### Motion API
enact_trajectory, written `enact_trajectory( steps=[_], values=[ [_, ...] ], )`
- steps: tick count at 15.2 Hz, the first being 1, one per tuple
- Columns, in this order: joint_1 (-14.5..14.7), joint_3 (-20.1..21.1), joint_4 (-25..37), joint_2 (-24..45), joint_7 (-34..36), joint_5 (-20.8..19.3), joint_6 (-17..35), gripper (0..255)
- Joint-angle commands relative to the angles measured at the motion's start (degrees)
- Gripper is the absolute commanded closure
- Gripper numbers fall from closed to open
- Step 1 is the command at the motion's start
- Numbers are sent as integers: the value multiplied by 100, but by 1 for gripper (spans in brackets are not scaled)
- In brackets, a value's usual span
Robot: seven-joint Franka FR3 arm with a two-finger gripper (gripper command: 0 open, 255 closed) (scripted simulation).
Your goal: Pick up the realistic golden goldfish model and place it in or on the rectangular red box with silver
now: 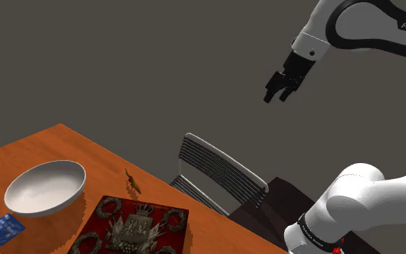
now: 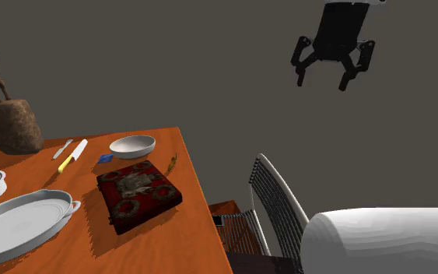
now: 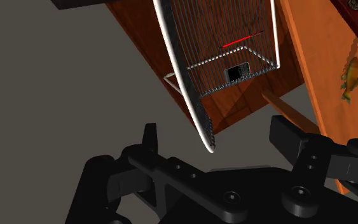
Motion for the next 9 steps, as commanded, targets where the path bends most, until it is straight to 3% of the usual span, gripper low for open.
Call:
enact_trajectory(
  steps=[1, 9],
  values=[
    [0, 0, 0, 0, 0, 0, 0, 0],
    [322, 867, -603, 420, 609, 340, 1273, 0]
  ],
)
